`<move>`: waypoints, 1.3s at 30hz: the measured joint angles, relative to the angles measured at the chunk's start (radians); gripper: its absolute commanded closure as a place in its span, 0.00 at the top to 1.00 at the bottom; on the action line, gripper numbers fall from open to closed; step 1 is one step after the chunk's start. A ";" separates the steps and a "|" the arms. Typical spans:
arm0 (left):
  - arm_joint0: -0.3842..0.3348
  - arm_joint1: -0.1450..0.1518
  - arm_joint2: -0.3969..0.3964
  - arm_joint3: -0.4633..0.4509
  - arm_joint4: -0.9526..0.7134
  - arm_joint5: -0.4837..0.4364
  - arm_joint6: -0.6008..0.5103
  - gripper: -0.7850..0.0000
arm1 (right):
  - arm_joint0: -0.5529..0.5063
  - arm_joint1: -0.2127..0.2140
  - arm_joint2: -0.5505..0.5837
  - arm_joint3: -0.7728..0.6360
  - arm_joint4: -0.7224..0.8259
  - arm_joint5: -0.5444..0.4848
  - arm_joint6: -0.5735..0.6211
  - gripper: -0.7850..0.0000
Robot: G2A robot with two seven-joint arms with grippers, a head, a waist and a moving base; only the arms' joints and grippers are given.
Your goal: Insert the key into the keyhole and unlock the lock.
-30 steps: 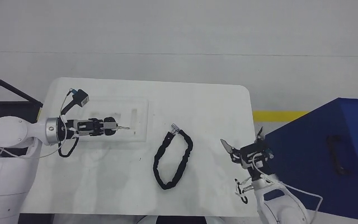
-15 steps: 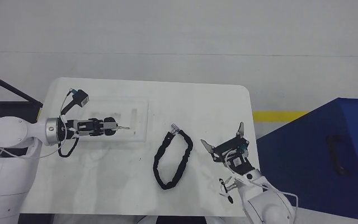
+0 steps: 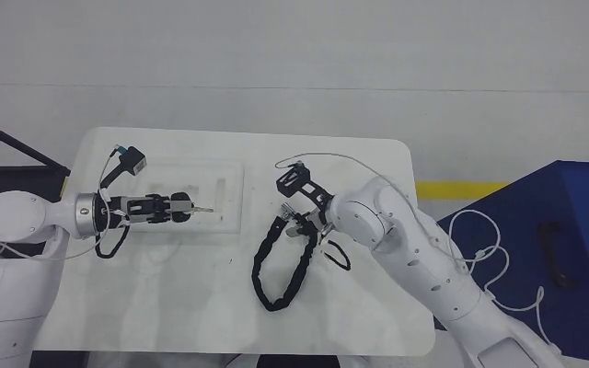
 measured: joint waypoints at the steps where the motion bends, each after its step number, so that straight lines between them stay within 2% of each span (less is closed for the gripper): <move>1: 0.000 0.000 0.000 0.000 0.000 0.000 0.000 0.00 | -0.007 0.000 0.003 -0.002 -0.001 0.000 -0.002 1.00; 4: 0.000 0.000 0.000 0.000 0.000 0.000 0.000 0.00 | -0.016 0.001 0.002 0.008 0.003 0.002 -0.003 1.00; 9: 0.000 0.000 0.000 0.000 0.000 0.000 0.000 0.00 | -0.021 -0.011 -0.058 0.094 -0.092 0.086 0.028 1.00; 13: 0.000 0.000 0.000 0.000 0.000 0.000 0.000 0.00 | -0.018 -0.023 -0.073 0.108 -0.085 0.157 0.034 1.00; 18: 0.000 0.000 0.000 0.000 0.000 0.000 0.000 0.00 | -0.008 -0.039 -0.089 0.136 -0.059 0.188 0.012 1.00; 19: 0.000 0.000 0.000 0.000 0.000 0.000 0.000 0.00 | -0.003 -0.042 -0.094 0.145 -0.058 0.191 0.009 0.96; 21: 0.000 0.000 0.000 0.000 0.000 0.000 0.000 0.00 | 0.013 -0.051 -0.113 0.168 -0.066 0.192 0.011 0.97; 24: 0.000 0.000 0.000 0.000 0.000 0.000 0.000 0.00 | 0.044 -0.066 -0.145 0.210 -0.098 0.222 0.015 0.84; 28: 0.000 0.000 0.000 0.000 0.000 0.000 0.000 0.00 | 0.077 -0.088 -0.167 0.266 -0.076 0.231 0.016 0.87; 31: 0.000 0.000 0.000 0.000 0.000 0.000 0.000 0.00 | 0.097 -0.102 -0.179 0.314 -0.052 0.218 0.011 0.80; 35: 0.000 0.000 0.000 0.000 0.000 0.000 0.000 0.00 | 0.121 -0.120 -0.200 0.366 -0.050 0.218 -0.001 0.83; 36: 0.000 0.000 0.000 0.000 0.000 0.000 0.000 0.00 | 0.126 -0.124 -0.206 0.376 -0.060 0.226 0.000 0.87; 39: 0.000 0.000 0.000 0.000 0.000 0.000 0.000 0.00 | 0.138 -0.137 -0.226 0.407 -0.076 0.238 0.008 0.78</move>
